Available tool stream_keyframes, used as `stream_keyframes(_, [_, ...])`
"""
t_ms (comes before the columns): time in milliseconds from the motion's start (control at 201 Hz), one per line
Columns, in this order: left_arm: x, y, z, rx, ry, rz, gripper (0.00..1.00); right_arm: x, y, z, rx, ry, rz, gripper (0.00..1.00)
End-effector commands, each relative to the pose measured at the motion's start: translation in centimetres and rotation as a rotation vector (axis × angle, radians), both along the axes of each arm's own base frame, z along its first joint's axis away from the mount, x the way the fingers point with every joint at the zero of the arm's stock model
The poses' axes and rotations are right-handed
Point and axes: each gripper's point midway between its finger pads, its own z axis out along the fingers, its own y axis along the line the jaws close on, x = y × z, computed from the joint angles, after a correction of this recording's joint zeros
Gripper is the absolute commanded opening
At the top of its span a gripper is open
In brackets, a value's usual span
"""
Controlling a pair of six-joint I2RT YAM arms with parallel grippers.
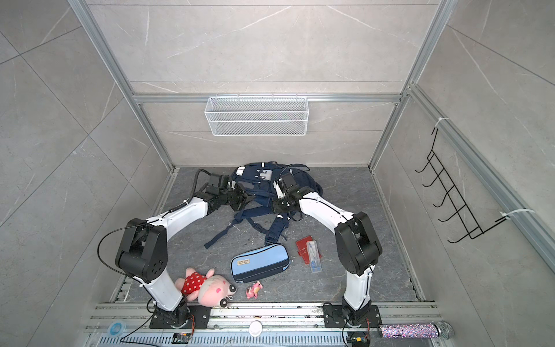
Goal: Pack the student bag
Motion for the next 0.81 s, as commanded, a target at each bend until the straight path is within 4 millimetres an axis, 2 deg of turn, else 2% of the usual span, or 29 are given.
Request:
stream_keyframes(0, [1.3, -1.4, 6.9, -0.109, -0.182, -0.061, 0.0, -1.4, 1.8, 2.1, 0.123, -0.02, 0.113, 0.3])
stream_keyframes(95, [1.4, -1.4, 6.9, -0.108, -0.183, -0.063, 0.0, -2.3, 2.1, 2.2, 0.157, 0.008, 0.127, 0.3])
stream_keyframes(339, [1.6, -1.6, 6.9, -0.108, -0.18, -0.072, 0.0, -2.6, 2.0, 1.3, 0.158, 0.048, 0.105, 0.45])
stream_keyframes(528, [1.5, -1.7, 6.8, -0.109, -0.179, -0.08, 0.0, -1.5, 2.2, 0.7, 0.172, 0.061, 0.062, 0.46])
stream_keyframes(677, [1.5, -1.7, 6.9, -0.112, -0.183, -0.08, 0.0, 0.7, 2.4, 0.6, 0.17, 0.048, 0.007, 0.55])
stream_keyframes(802, [1.4, -1.8, 6.7, -0.114, -0.177, -0.08, 0.0, 2.2, 3.1, 0.8, 0.162, 0.044, 0.0, 0.53])
